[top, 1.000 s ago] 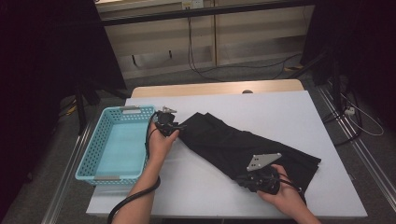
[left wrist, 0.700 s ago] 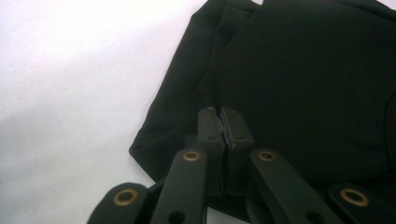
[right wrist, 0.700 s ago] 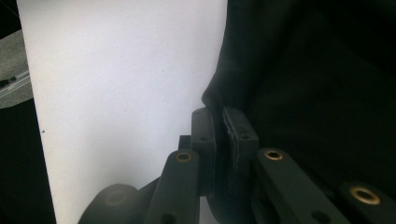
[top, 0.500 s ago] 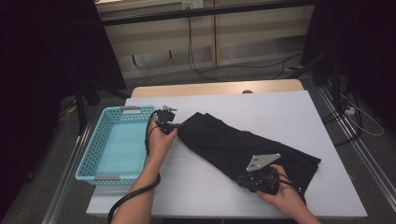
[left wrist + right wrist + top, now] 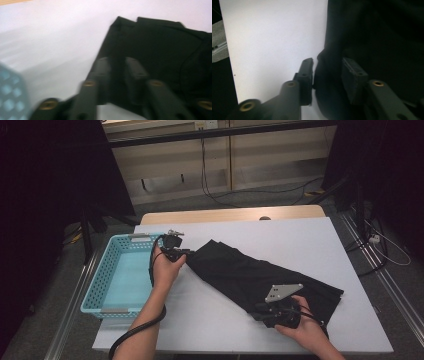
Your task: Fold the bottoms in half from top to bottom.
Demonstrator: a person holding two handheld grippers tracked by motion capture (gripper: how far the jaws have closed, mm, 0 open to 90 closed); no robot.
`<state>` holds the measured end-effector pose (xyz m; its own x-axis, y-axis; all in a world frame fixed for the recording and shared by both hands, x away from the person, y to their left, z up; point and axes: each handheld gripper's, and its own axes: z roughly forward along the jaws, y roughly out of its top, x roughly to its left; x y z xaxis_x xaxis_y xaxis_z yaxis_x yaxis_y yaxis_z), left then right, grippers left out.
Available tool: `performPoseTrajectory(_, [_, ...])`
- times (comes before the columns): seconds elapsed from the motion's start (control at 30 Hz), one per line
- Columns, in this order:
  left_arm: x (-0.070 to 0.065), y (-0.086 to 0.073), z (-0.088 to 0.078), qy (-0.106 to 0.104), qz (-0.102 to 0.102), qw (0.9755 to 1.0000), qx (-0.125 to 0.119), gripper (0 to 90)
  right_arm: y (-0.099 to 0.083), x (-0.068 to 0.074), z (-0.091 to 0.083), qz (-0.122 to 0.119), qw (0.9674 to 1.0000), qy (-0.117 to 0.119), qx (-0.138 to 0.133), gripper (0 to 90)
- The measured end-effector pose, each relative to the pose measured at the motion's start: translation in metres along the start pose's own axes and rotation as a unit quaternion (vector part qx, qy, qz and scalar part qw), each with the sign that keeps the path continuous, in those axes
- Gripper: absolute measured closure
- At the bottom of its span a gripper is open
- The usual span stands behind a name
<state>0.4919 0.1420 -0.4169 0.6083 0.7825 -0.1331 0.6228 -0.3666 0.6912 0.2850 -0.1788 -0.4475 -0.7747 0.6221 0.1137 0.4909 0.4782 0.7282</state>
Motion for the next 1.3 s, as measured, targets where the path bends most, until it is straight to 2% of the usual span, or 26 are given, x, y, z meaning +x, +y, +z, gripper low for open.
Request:
performPoseTrajectory(0.07, [0.0, 0.0, 0.006, -0.016, 0.013, 0.9998, -0.002, 59.1, 0.001, -0.002, -0.004, -0.001, 0.9999, -0.009, -0.008, 55.7])
performPoseTrajectory(0.13, [-0.001, 0.001, 0.013, -0.019, 0.012, 0.9998, 0.0, 49.7, 0.001, -0.006, -0.007, 0.007, 0.9998, -0.016, -0.013, 50.2])
performPoseTrajectory(0.17, [-0.002, 0.0, 0.016, -0.02, 0.004, 0.9998, -0.005, 47.1, 0.001, -0.009, -0.007, 0.014, 0.9996, -0.02, -0.014, 47.3])
performPoseTrajectory(0.3, [-0.004, 0.0, 0.027, -0.024, 0.018, 0.9995, 0.0, 45.9, -0.001, -0.017, -0.011, 0.027, 0.999, -0.032, -0.019, 36.7])
performPoseTrajectory(0.4, [-0.005, 0.0, 0.035, -0.024, 0.031, 0.9992, 0.006, 54.2, 0.0, -0.02, -0.016, 0.021, 0.9978, -0.054, -0.033, 30.6])
performPoseTrajectory(0.47, [-0.004, 0.001, 0.039, -0.02, 0.042, 0.9989, 0.01, 55.3, -0.001, -0.023, -0.019, 0.027, 0.9968, -0.065, -0.039, 28.7])
performPoseTrajectory(0.53, [-0.006, 0.0, 0.045, -0.025, 0.035, 0.9989, 0.016, 63.8, -0.003, -0.026, -0.02, 0.033, 0.9964, -0.069, -0.039, 28.4])
performPoseTrajectory(0.57, [-0.006, -0.001, 0.047, -0.023, 0.045, 0.9984, 0.025, 64.7, -0.004, -0.028, -0.02, 0.036, 0.9962, -0.069, -0.039, 28.3])
performPoseTrajectory(0.77, [-0.01, -0.001, 0.049, -0.032, 0.037, 0.9985, 0.025, 84.9, -0.009, -0.036, -0.021, 0.053, 0.9945, -0.084, -0.033, 27.8])
performPoseTrajectory(0.87, [-0.013, 0.002, 0.047, -0.022, 0.038, 0.9984, 0.036, 87.1, -0.01, -0.039, -0.021, 0.059, 0.9936, -0.09, -0.032, 27.8])
performPoseTrajectory(0.93, [-0.012, 0.004, 0.043, -0.023, 0.029, 0.9988, 0.033, 87.5, -0.01, -0.04, -0.022, 0.06, 0.9932, -0.093, -0.034, 27.8])
performPoseTrajectory(1.0, [-0.008, 0.004, 0.036, -0.017, 0.018, 0.9993, 0.026, 87.6, -0.01, -0.04, -0.023, 0.058, 0.9929, -0.098, -0.035, 27.7])
performPoseTrajectory(1.07, [-0.001, 0.005, 0.028, -0.022, 0.003, 0.9995, 0.023, 87.5, -0.011, -0.04, -0.025, 0.056, 0.9928, -0.1, -0.036, 27.7])
performPoseTrajectory(1.13, [0.004, 0.004, 0.02, -0.006, -0.006, 0.9998, 0.017, 88.9, -0.011, -0.04, -0.026, 0.055, 0.9925, -0.102, -0.038, 27.4])
performPoseTrajectory(1.3, [0.013, 0.0, 0.015, -0.002, -0.014, 0.9997, 0.017, 89.7, -0.013, -0.045, -0.028, 0.065, 0.9911, -0.108, -0.042, 27.4])
